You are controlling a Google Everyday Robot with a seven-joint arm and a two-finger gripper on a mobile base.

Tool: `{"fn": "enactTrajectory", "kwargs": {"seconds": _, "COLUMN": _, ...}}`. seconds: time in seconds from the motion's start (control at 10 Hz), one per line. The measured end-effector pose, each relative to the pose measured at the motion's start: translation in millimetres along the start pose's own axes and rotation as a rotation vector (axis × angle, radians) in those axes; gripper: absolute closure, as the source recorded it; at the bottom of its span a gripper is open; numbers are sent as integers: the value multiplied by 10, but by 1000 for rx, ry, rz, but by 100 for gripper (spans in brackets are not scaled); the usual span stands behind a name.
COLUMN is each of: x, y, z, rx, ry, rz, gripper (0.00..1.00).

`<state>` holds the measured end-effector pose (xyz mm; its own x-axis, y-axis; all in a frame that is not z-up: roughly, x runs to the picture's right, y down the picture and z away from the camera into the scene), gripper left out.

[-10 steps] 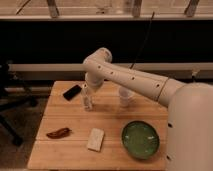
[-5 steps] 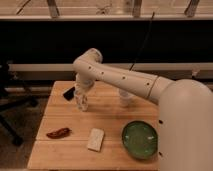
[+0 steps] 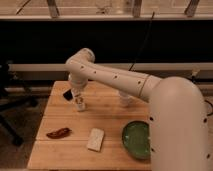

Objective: Knock the bottle over

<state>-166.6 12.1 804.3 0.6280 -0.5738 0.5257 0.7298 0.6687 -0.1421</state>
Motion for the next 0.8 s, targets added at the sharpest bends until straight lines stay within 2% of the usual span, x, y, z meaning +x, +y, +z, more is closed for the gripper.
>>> {"fn": "enactTrajectory", "kwargs": {"seconds": 0.4, "x": -97, "y": -342, "z": 90, "rx": 31, "ry": -6, "rz": -69, "gripper": 100}}
{"fn": "enactTrajectory", "kwargs": {"seconds": 0.6, "x": -170, "y": -320, "z": 119, "rx": 22, "ry": -14, "rz": -53, "gripper": 100}}
{"fn": "enactTrajectory", "kwargs": {"seconds": 0.8, "x": -61, "y": -194, "z": 76, "rx": 24, "ry": -11, "rz": -46, "gripper": 100}}
